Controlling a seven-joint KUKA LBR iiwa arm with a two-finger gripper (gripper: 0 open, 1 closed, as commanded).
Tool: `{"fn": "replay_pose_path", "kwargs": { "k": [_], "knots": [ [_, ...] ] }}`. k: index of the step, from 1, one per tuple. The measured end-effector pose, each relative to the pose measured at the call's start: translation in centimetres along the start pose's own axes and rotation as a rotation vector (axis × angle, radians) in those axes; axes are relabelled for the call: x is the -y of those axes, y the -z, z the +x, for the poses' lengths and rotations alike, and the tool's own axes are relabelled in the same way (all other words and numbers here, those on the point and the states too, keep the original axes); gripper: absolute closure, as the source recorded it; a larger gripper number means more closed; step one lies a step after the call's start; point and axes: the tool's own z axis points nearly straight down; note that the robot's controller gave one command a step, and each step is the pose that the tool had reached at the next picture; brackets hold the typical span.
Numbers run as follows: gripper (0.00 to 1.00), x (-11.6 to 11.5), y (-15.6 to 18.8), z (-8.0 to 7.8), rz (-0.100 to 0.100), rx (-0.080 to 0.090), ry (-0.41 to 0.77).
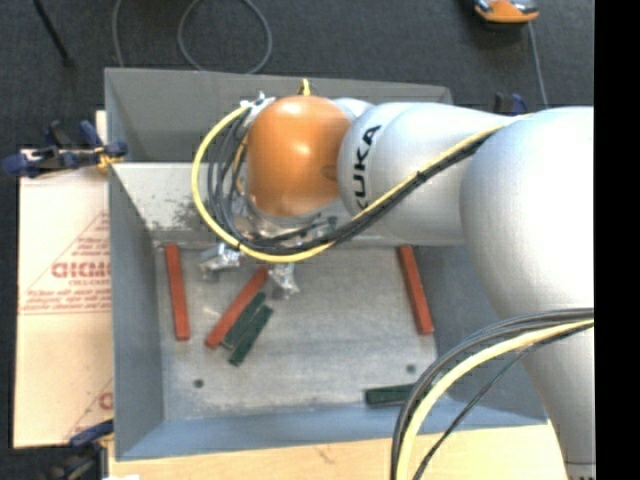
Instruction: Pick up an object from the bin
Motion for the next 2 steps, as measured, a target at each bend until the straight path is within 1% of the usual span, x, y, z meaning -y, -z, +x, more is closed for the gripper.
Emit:
{"fn": "replay_pose_path", "kwargs": {
  "k": [1, 2],
  "knots": [
    [1.0, 0.0, 0.0, 0.0, -0.003, 0.001, -0.004],
    [1.0, -1.0, 0.1, 2.8, 0.0, 0.001, -0.017]
  ]
}}
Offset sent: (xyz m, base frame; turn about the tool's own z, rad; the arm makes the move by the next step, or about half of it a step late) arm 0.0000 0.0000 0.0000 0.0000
